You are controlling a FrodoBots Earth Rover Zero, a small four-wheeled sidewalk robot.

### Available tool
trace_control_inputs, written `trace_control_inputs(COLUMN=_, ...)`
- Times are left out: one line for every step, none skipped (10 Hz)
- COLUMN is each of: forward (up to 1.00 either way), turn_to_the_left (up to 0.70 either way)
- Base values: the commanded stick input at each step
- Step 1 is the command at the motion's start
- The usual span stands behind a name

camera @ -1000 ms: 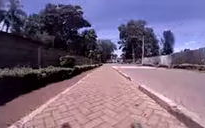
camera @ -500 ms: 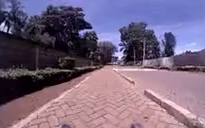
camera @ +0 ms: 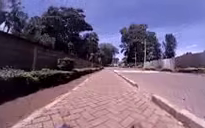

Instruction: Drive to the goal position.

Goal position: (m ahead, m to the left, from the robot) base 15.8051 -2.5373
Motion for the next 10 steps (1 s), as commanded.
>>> trace_control_inputs(forward=0.70, turn_to_the_left=0.00)
trace_control_inputs(forward=0.70, turn_to_the_left=0.00)
trace_control_inputs(forward=0.70, turn_to_the_left=0.00)
trace_control_inputs(forward=0.70, turn_to_the_left=-0.35)
trace_control_inputs(forward=0.70, turn_to_the_left=-0.35)
trace_control_inputs(forward=0.70, turn_to_the_left=-0.35)
trace_control_inputs(forward=0.70, turn_to_the_left=-0.35)
trace_control_inputs(forward=0.70, turn_to_the_left=-0.35)
trace_control_inputs(forward=0.70, turn_to_the_left=-0.35)
trace_control_inputs(forward=0.70, turn_to_the_left=-0.35)
